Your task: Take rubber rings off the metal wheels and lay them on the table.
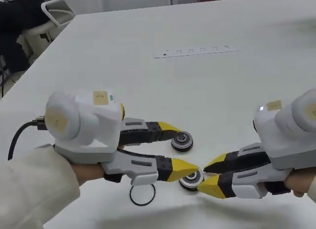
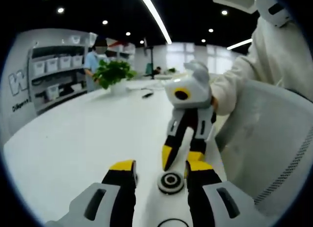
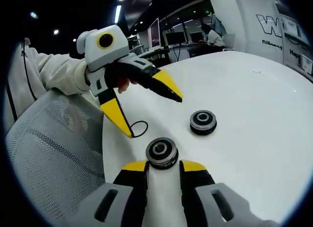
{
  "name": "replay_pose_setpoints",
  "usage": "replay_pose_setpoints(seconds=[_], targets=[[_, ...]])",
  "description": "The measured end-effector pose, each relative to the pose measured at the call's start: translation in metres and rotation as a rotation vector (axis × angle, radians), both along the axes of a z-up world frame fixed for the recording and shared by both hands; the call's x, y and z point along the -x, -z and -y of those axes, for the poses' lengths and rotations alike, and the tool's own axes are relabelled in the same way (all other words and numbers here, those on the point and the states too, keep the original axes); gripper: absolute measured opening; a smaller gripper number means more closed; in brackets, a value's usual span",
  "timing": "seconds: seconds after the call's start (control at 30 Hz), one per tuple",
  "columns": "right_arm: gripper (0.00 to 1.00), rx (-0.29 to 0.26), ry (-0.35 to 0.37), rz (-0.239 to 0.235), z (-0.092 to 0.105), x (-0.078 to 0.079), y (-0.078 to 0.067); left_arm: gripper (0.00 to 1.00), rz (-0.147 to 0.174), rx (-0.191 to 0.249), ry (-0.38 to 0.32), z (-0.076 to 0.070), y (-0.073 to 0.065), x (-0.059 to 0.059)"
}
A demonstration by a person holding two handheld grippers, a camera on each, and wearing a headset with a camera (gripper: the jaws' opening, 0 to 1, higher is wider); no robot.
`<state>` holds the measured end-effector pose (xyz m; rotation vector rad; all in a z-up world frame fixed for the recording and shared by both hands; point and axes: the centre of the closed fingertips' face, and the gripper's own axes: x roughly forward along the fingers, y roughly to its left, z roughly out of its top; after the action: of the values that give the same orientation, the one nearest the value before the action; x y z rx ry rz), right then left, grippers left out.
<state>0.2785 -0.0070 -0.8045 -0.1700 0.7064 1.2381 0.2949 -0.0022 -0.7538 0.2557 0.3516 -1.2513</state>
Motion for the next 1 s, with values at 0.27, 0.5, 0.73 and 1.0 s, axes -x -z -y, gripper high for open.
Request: replay_pose_setpoints(seconds=[0.27, 0.5, 0.73, 1.0], targets=[[0.20, 0.008, -0.027, 0.021, -0.001, 0.001, 0.003, 0.31, -0.014, -0.047, 0.031, 0.006, 0.019, 0.006], [0.19, 0.021, -0.037, 0.032, 0.001, 0.000, 0.005, 0.19, -0.019, -0.069, 0.045, 0.007, 0.028, 0.009], [0.15, 0.027, -0.049, 0.045, 0.001, 0.001, 0.005, 0.16, -0.022, -0.088, 0.053, 0.006, 0.033, 0.012], [0.13, 0.030, -0.054, 0.059, 0.001, -0.001, 0.006, 0.14, -0.032, -0.086, 0.054, 0.005, 0.037, 0.013]])
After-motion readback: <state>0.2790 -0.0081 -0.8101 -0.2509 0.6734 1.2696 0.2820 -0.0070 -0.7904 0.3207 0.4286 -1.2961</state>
